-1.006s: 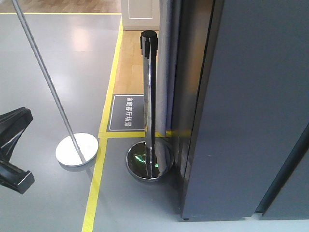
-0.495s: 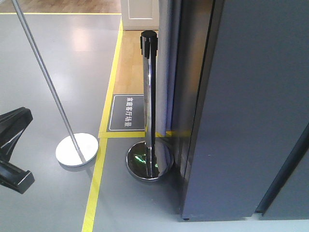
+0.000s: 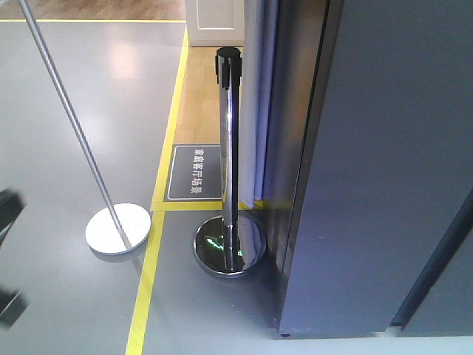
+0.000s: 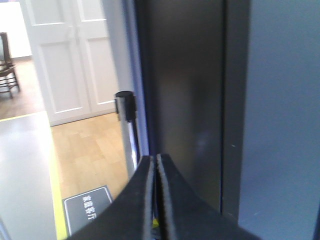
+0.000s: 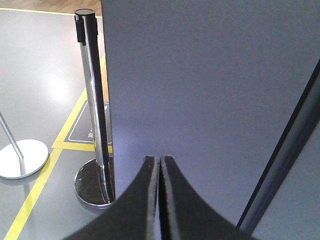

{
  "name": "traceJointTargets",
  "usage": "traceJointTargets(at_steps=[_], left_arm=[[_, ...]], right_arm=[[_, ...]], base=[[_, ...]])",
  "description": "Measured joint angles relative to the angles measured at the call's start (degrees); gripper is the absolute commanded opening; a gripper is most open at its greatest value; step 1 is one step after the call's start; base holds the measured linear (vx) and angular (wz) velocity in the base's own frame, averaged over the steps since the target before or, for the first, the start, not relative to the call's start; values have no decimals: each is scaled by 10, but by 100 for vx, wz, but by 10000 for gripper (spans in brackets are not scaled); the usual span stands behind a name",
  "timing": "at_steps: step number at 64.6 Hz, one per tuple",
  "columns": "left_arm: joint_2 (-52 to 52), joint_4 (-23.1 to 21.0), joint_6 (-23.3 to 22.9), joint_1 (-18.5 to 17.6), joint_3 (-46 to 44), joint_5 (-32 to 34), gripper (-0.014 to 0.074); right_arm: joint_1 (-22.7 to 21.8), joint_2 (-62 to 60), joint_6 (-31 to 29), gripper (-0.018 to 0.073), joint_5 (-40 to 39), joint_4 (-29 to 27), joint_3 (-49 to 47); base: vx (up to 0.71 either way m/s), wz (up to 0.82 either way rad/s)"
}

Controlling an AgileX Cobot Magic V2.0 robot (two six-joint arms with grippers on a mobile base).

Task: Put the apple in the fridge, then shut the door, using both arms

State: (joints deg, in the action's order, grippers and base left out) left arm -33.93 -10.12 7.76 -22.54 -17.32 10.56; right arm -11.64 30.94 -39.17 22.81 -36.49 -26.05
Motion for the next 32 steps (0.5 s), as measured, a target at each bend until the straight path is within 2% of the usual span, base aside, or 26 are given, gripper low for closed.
traceJointTargets(at_steps=[7, 23, 32], left_arm=[[70, 36, -23, 34, 58, -20, -5], [184, 81, -93, 150, 163, -48, -5], [245, 156, -122, 166, 187, -81, -5]], right_arm=[[0, 0, 0, -4, 0, 0, 0], [0, 0, 0, -4, 0, 0, 0], [0, 0, 0, -4, 0, 0, 0]], base=[[0, 0], [0, 0], [0, 0]])
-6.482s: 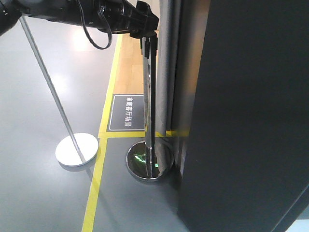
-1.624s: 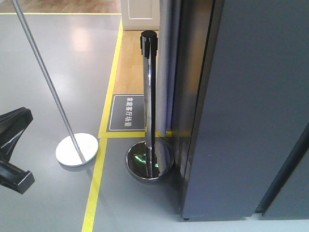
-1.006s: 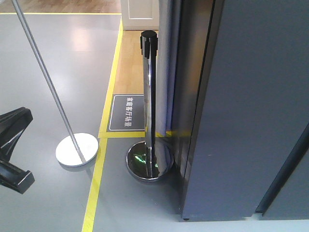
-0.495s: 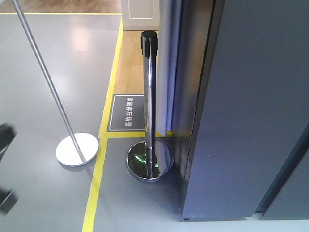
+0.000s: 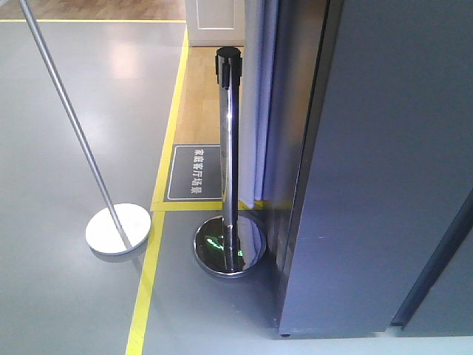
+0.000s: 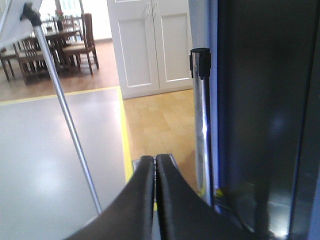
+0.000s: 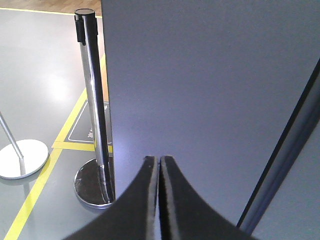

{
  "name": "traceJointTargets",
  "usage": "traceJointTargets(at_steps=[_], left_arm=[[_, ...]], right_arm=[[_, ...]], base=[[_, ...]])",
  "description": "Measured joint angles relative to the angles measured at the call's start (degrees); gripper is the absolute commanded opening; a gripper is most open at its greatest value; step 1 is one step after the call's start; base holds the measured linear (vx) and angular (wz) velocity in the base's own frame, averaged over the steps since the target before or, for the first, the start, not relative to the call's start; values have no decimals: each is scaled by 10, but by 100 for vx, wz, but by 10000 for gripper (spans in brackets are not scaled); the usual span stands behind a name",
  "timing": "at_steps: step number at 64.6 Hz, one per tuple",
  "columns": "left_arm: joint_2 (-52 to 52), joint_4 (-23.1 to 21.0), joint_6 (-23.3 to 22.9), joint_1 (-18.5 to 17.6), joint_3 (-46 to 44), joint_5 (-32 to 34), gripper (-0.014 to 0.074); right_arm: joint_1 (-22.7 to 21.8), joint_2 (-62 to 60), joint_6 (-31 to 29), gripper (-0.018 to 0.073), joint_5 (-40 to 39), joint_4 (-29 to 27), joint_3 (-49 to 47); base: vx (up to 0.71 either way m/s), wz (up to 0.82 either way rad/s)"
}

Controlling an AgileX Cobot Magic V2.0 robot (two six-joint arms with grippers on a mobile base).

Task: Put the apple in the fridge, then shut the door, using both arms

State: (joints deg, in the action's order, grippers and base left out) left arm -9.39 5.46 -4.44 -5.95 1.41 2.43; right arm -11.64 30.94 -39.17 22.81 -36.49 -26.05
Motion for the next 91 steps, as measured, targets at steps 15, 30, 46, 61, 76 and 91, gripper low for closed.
traceJointTargets(at_steps=[15, 30, 46, 61, 76, 91], left_arm=[[93, 21, -42, 9, 1, -124, -5], [100, 15, -48, 22, 1, -158, -5], [100, 1, -49, 22, 1, -161, -5], [100, 0, -49, 22, 1, -161, -5], [100, 0, -49, 22, 1, -161, -5], [100, 0, -49, 22, 1, -161, -5]], right_arm=[[0, 0, 0, -4, 0, 0, 0], [0, -1, 0, -4, -1, -1, 0], [0, -1, 0, -4, -1, -1, 0], [0, -1, 0, -4, -1, -1, 0], [0, -1, 0, -4, -1, -1, 0], [0, -1, 0, -4, -1, -1, 0]], base=[[0, 0], [0, 0], [0, 0], [0, 0], [0, 0], [0, 0]])
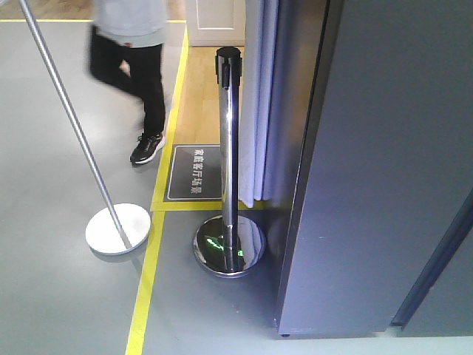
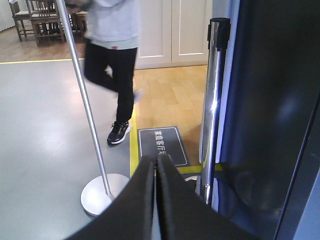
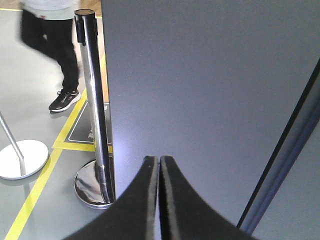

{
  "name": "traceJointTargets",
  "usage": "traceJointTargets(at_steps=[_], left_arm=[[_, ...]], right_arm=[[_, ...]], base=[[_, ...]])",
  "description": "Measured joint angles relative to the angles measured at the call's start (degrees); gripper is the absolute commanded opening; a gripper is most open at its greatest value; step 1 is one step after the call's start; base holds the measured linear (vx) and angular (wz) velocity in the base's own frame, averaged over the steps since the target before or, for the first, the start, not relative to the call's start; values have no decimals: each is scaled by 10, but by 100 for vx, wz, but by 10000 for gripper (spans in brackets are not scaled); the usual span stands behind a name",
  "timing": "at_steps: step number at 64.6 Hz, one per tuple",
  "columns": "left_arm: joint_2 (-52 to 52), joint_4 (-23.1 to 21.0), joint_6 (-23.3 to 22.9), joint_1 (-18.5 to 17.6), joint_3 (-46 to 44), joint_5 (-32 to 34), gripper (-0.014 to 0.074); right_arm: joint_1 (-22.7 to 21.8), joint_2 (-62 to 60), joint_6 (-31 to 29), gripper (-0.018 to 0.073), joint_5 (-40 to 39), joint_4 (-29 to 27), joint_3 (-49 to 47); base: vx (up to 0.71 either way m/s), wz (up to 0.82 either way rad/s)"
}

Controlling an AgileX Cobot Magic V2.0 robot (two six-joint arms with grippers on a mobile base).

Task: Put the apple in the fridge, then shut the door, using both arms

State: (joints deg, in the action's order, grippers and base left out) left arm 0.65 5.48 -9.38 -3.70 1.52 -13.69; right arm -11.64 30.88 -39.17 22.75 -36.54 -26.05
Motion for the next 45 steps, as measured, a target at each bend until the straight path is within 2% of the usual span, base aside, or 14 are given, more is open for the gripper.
traceJointTargets(at_steps=[16, 21, 25, 28, 45], left_arm=[[0, 0, 0, 0, 0, 0, -5], [0, 0, 0, 0, 0, 0, -5], [0, 0, 0, 0, 0, 0, -5], [0, 0, 0, 0, 0, 0, -5], [0, 0, 0, 0, 0, 0, -5]], right_arm=[[0, 0, 0, -4, -3, 0, 4], [0, 0, 4, -4, -12, 23, 16], [0, -1, 31, -4, -17, 53, 28], [0, -4, 63, -4, -17, 88, 38], [0, -86, 363, -4, -66, 331, 156]], base=[[0, 0], [0, 0], [0, 0], [0, 0], [0, 0]])
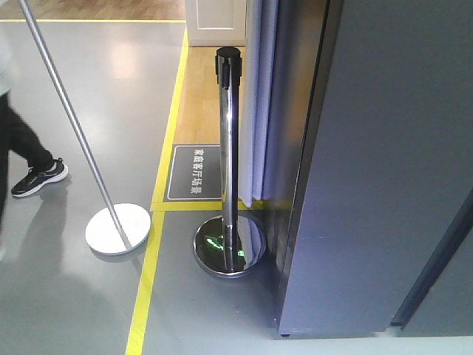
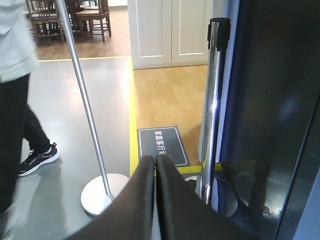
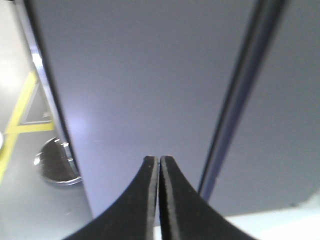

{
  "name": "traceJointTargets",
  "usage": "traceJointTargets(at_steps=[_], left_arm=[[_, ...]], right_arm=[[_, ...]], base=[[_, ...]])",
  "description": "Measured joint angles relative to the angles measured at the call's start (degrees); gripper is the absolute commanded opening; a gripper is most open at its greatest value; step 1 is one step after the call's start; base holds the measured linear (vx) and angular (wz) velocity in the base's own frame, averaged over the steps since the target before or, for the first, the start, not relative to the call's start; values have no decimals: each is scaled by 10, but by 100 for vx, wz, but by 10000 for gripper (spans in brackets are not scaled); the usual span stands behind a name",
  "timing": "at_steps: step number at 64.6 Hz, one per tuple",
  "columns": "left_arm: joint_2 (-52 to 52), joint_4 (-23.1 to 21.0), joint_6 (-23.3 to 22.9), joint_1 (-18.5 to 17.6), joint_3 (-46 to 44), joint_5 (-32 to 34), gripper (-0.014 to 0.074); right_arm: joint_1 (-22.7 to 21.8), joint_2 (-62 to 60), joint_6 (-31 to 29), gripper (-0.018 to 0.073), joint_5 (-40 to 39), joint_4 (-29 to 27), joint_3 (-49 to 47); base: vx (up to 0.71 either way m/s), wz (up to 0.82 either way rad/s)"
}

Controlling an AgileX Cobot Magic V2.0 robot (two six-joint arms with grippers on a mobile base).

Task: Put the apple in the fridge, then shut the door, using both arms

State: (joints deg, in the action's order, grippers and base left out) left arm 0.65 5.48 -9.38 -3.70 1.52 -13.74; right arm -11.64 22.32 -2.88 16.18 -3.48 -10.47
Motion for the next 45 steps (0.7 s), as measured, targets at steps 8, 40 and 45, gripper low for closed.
traceJointTargets(at_steps=[8, 40, 45], left_arm=[[0, 0, 0, 0, 0, 0, -5], [0, 0, 0, 0, 0, -1, -5], [0, 0, 0, 0, 0, -1, -5]], right_arm=[[0, -61, 94, -4, -12, 78, 62], [108, -229, 91, -4, 22, 92, 121], [112, -229, 91, -4, 24, 75, 121]], base=[[0, 0], [0, 0], [0, 0]])
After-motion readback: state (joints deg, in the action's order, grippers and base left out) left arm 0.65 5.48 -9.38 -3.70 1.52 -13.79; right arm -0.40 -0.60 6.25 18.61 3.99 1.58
